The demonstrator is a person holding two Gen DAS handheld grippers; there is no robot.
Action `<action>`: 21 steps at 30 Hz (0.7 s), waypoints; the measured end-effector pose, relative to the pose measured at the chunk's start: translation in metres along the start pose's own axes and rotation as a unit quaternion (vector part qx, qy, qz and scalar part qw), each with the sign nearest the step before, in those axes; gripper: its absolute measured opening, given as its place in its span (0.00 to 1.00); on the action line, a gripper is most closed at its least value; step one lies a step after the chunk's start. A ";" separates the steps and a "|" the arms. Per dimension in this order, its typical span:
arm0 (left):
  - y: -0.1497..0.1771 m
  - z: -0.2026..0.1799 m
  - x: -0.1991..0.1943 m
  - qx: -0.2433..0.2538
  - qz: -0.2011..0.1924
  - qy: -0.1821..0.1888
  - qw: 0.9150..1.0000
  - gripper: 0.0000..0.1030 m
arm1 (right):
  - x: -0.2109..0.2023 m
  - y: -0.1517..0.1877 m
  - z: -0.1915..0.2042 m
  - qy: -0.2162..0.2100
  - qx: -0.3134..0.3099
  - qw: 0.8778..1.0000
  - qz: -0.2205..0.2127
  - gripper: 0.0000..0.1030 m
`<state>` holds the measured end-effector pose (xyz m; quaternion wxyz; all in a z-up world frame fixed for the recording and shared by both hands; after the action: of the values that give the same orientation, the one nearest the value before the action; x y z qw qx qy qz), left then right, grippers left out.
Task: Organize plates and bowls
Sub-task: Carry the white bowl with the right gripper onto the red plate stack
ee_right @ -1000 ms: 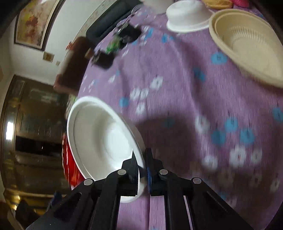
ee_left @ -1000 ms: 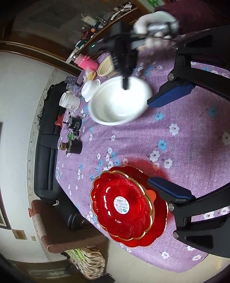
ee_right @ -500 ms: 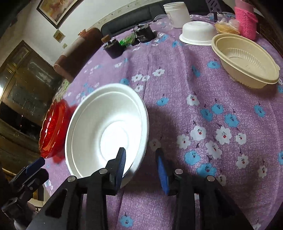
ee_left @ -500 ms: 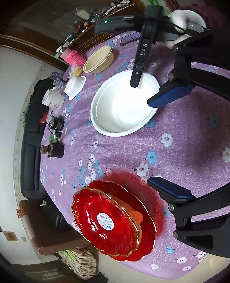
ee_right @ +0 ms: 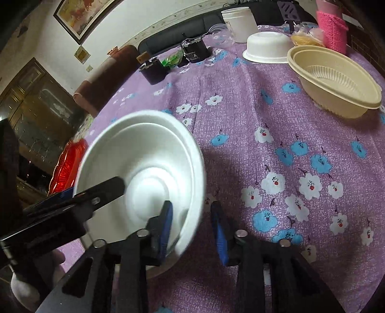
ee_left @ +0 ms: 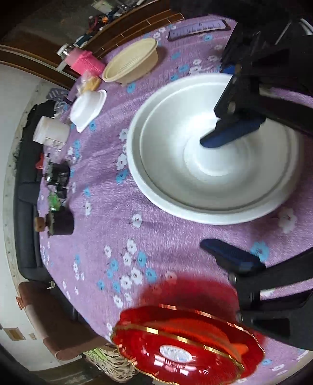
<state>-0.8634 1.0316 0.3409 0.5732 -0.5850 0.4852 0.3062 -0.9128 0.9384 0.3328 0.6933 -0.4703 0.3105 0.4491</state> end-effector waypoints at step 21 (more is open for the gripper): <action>0.043 0.062 -0.127 -0.019 -0.146 -0.076 0.986 0.28 | -0.054 0.012 0.131 -0.053 -0.125 0.985 -0.103 0.15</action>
<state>-0.9338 1.1251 0.4317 0.6356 -0.6354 0.3438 0.2722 -0.9442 1.0445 0.4227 0.6869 -0.5584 0.1647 0.4349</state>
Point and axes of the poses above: each gripper's, at about its wrist camera, not at the fingertips, and x roughly the way its jaws point, z to its left, y to its underside, the point moved 8 cm from there along x, roughly the way its jaws point, and after that the axes turned 9 degrees about z, right-handed, at the moved point
